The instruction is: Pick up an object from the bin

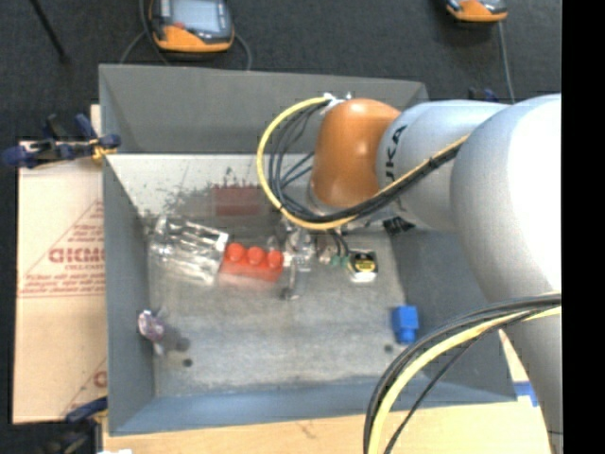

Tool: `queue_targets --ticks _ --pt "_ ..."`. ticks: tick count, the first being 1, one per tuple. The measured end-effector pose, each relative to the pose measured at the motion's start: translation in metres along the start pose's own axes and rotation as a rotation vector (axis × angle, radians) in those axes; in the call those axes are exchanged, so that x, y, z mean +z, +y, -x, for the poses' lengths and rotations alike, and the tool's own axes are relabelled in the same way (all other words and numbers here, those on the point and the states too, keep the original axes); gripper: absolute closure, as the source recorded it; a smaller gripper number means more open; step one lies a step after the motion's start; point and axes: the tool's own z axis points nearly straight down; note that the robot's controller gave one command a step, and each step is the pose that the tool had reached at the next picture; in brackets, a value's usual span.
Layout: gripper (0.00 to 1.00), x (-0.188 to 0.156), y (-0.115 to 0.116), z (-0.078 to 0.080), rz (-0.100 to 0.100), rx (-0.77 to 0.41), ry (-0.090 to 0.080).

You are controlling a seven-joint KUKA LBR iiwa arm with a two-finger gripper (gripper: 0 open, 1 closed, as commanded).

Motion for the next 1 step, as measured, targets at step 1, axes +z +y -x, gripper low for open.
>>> queue_targets --ticks 1 --pt "1.0 -0.0029 0.0001 0.0017 0.0 0.0 -0.005"
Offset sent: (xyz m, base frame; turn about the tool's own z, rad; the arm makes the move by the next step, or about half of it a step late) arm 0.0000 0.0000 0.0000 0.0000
